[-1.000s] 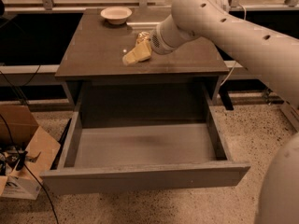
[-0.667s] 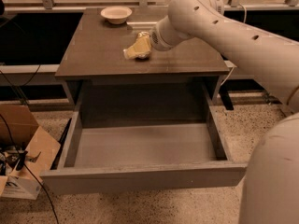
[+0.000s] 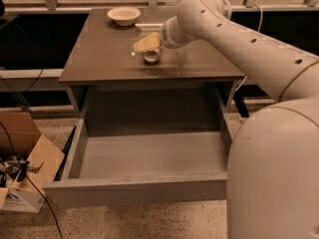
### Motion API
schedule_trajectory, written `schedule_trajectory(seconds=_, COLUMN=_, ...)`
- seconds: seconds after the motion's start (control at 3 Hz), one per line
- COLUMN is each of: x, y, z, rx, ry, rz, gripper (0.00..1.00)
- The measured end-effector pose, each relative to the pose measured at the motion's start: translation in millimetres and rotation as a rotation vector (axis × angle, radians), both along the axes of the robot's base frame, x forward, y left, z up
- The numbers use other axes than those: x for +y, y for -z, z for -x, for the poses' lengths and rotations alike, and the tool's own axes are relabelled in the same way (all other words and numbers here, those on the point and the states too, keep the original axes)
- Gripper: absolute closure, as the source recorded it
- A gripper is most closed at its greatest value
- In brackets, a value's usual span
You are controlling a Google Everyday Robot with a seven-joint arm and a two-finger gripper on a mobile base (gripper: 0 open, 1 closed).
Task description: Place orange can into top drawer
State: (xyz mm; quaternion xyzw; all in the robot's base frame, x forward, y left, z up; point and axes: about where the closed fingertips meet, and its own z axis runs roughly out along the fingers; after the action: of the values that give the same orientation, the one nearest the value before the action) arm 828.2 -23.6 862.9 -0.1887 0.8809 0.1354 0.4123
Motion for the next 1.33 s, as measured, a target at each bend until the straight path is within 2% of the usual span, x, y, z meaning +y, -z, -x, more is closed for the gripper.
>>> schedule_trajectory(seconds=0.33, x=13, y=2, z=-13, rx=-0.006, ry=-0.012, rz=-0.033, gripper=0.00)
schedule_trajectory(seconds=0.67, x=29, y=16, z=-18, rx=0.020, ry=-0.037, rz=-0.063, gripper=0.18)
schedule_trajectory(seconds=1.0, x=43, y=26, z=-19, rx=0.043, ry=-0.055, rz=-0.091, gripper=0.50)
schedule_trajectory(seconds=1.33, x=47, y=12, z=-15, rx=0.016, ry=-0.059, rz=-0.101, gripper=0.73)
